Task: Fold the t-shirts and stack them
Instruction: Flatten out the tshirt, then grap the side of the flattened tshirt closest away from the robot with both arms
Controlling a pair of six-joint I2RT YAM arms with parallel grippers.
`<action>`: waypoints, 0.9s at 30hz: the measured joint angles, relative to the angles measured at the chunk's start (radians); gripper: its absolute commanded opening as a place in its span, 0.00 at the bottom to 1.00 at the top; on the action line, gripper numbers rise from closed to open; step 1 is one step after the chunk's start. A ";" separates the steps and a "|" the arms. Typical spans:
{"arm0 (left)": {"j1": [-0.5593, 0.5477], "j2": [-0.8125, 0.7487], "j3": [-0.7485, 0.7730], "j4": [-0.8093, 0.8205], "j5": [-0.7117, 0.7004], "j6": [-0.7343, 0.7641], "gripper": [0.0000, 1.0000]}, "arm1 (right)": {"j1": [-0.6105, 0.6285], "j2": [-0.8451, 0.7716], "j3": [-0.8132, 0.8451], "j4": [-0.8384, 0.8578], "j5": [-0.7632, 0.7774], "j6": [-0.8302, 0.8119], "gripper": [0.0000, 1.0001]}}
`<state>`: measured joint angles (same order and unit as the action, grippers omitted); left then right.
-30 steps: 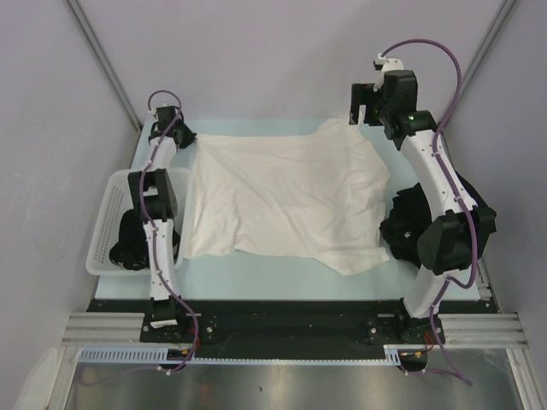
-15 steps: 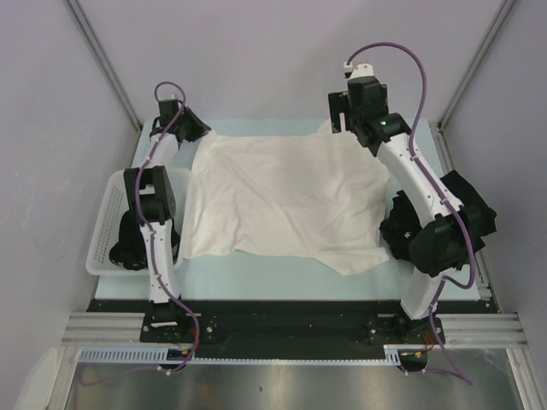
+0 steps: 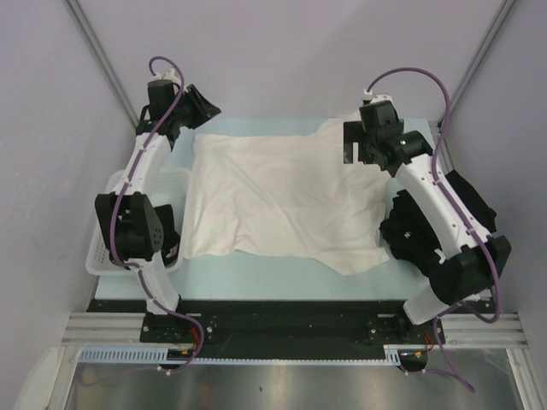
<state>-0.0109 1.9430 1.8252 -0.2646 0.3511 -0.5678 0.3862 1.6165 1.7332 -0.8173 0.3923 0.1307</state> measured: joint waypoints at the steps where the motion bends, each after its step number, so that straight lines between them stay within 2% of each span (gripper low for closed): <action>1: -0.011 -0.032 -0.035 -0.008 -0.001 0.004 0.45 | 0.000 -0.038 -0.039 -0.022 -0.016 0.023 1.00; 5: -0.076 -0.148 -0.161 -0.057 -0.009 0.031 0.48 | 0.005 -0.197 -0.193 -0.119 -0.085 0.109 1.00; 8: -0.126 -0.229 -0.238 -0.094 -0.016 0.047 0.50 | 0.021 -0.304 -0.249 -0.179 -0.135 0.169 1.00; 11: -0.154 -0.280 -0.269 -0.122 -0.025 0.055 0.52 | 0.061 -0.385 -0.285 -0.208 -0.165 0.211 1.00; 15: -0.174 -0.339 -0.285 -0.143 -0.050 0.057 0.54 | 0.130 -0.490 -0.413 -0.220 -0.192 0.264 1.00; 20: -0.201 -0.410 -0.308 -0.164 -0.068 0.057 0.57 | 0.233 -0.548 -0.568 -0.242 -0.193 0.351 1.00; 27: -0.232 -0.529 -0.389 -0.179 -0.071 0.065 0.58 | 0.465 -0.547 -0.703 -0.224 -0.147 0.471 0.99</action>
<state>-0.2424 1.4143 1.4357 -0.4435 0.2802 -0.5026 0.8509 1.0691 1.0298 -1.0416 0.2451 0.6018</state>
